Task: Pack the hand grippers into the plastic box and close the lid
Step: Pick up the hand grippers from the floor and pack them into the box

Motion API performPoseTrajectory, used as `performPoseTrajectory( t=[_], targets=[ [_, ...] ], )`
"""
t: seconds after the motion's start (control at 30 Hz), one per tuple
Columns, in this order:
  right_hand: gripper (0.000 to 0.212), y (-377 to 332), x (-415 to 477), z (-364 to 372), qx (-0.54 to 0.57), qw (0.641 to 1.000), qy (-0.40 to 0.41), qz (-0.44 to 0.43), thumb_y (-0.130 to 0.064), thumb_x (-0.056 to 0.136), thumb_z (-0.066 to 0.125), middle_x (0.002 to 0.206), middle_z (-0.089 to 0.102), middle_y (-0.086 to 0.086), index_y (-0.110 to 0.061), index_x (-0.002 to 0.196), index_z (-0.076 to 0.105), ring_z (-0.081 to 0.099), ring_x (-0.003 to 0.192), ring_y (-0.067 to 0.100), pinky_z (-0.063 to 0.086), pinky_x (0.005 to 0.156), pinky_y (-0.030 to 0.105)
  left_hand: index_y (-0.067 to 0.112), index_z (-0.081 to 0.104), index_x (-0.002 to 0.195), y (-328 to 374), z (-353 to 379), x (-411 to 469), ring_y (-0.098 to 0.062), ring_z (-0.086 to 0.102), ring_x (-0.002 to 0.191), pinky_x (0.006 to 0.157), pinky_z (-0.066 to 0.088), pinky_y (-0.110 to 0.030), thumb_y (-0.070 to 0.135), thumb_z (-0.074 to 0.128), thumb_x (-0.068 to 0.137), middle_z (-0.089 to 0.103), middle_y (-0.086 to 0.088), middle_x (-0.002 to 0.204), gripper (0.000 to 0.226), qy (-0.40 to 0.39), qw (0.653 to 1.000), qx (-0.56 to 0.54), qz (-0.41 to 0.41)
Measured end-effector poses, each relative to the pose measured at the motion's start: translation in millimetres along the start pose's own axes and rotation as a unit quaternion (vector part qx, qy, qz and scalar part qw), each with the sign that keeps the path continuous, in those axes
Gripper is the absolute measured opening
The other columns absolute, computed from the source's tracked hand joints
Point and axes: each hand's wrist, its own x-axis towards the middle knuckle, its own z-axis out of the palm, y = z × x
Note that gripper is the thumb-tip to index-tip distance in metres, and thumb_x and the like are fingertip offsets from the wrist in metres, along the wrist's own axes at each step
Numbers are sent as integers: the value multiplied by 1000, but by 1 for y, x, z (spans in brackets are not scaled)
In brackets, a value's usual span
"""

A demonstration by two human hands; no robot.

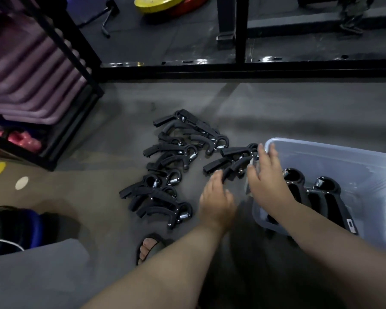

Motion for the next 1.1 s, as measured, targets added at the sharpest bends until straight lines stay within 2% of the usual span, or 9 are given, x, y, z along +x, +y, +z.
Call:
performPoseTrajectory(
  t=[0.13,0.23,0.33,0.53,0.63,0.73,0.83,0.97,1.1],
  targets=[
    [62,-3,-7,18,-45,998,32,3,-24,100,46,164,-10,8,-11,155,21,3,151,25,6,118,29,12,41,143,-55,-31,16,-19,22,145,116,17,-34,28,28,79,26,-4,158,67,-22,987,141,-75],
    [61,0,-7,18,-57,998,24,6,-25,99,48,164,-9,6,-14,154,23,2,151,24,7,119,32,12,44,137,-74,-46,32,-25,21,144,114,19,-38,18,41,87,26,-7,157,51,7,972,170,-161],
    [61,1,-7,16,-42,999,15,20,-25,97,48,164,-9,-2,-18,153,25,0,151,17,6,118,30,14,48,133,-80,-51,45,-28,28,138,111,25,-40,19,47,87,35,-7,149,46,-20,957,193,-216],
    [59,-2,-8,15,-34,999,24,30,-21,94,49,164,-5,-4,-21,151,31,1,151,15,10,120,35,16,56,123,-101,-54,45,-26,41,125,105,28,-37,25,46,86,50,-5,129,39,-164,925,316,-134],
    [58,-2,-9,15,-26,999,25,31,-21,94,50,163,-5,-7,-22,150,32,1,151,14,11,120,36,15,55,120,-113,-54,37,-25,39,125,105,25,-37,23,45,85,47,-3,129,37,-120,927,345,-81],
    [57,-1,-8,16,-27,999,33,29,-21,94,51,164,-2,-5,-21,149,35,4,151,15,11,120,35,16,50,128,-119,-58,39,-24,29,134,112,20,-42,29,45,87,39,-3,138,43,-73,917,378,-101],
    [58,0,-8,17,-29,999,35,27,-20,93,52,164,-1,-4,-20,149,36,5,151,16,11,120,35,15,47,132,-117,-60,43,-24,28,134,113,19,-47,33,44,87,38,-4,137,48,-97,901,403,-124],
    [58,2,-8,17,-21,999,32,26,-21,93,52,163,-2,-7,-22,149,35,4,151,14,12,121,37,20,51,125,-122,-70,42,-26,36,125,107,26,-41,23,50,82,45,-4,129,43,-123,879,456,-70],
    [59,2,-8,17,-19,999,33,26,-21,92,52,163,-2,-6,-21,149,35,5,150,15,13,121,37,23,52,121,-125,-78,38,-25,42,120,106,25,-41,22,57,82,49,-2,123,39,-131,859,493,-55]
  ],
)
